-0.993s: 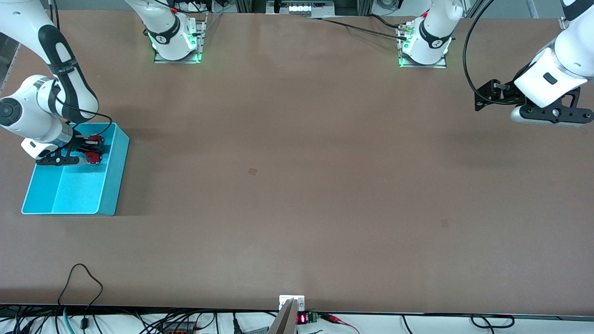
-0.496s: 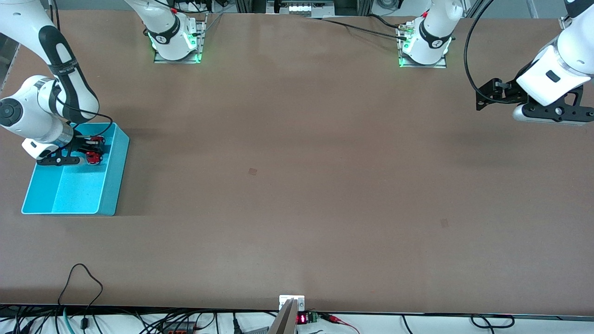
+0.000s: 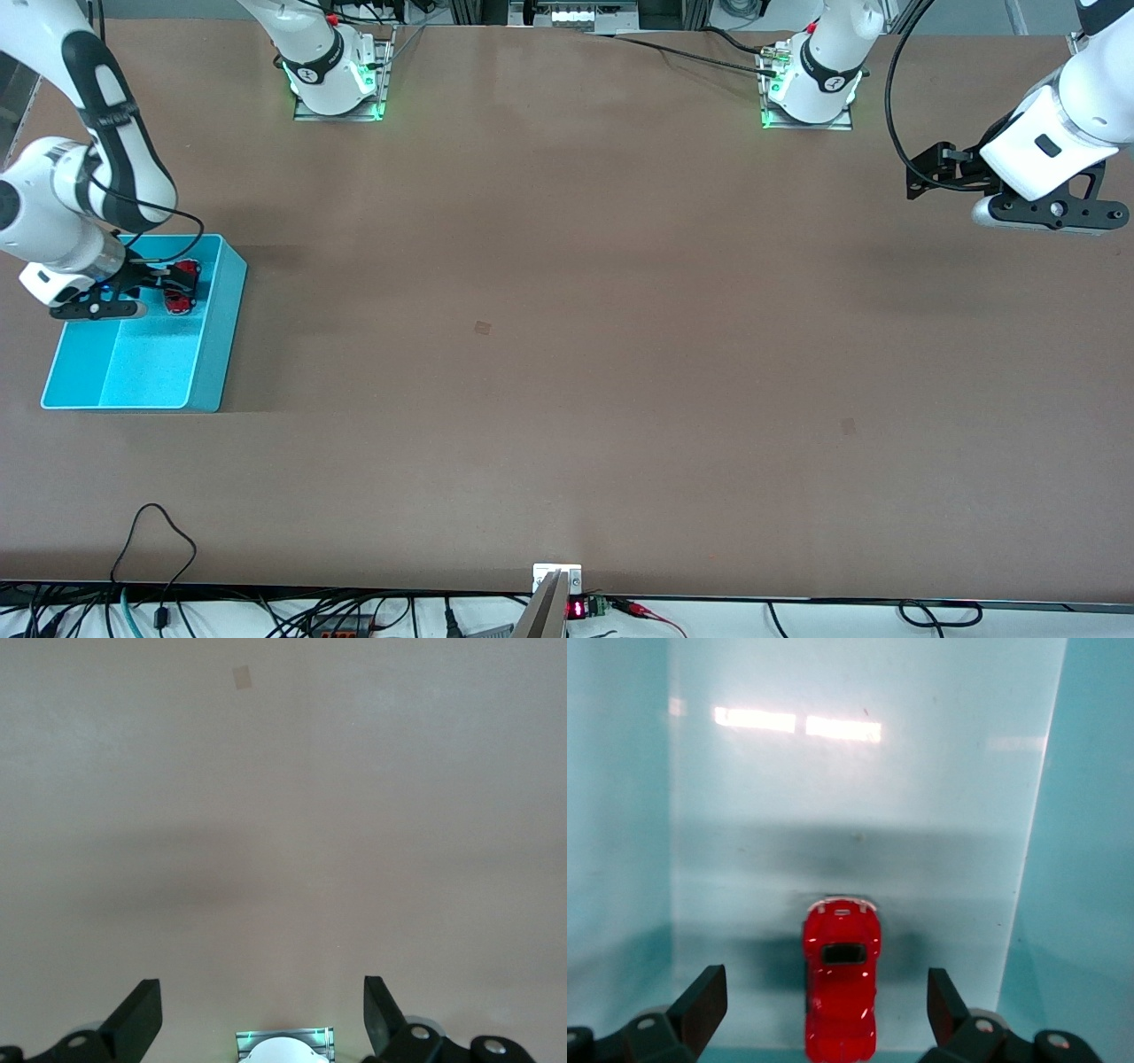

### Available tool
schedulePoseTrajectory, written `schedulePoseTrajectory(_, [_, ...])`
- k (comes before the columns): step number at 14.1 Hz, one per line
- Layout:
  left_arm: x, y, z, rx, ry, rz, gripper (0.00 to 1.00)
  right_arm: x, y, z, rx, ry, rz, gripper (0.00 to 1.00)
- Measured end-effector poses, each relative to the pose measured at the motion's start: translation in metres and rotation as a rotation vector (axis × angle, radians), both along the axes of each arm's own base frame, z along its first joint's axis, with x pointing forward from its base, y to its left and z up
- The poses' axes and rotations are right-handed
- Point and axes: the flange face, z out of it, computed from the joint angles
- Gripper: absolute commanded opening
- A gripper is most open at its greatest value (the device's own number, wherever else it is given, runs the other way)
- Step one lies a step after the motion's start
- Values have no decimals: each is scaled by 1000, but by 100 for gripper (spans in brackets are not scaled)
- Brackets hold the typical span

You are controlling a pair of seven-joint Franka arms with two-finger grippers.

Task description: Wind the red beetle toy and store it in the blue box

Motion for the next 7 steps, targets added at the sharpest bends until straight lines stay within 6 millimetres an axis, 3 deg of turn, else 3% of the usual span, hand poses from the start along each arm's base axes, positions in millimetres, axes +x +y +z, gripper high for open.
schedulePoseTrajectory(4, [0, 3, 0, 0, 4, 6, 100, 26, 27, 112, -3, -40, 41, 100])
schedulePoseTrajectory(7, [0, 4, 0, 1, 6, 8, 100, 38, 54, 181, -5, -50, 80, 100])
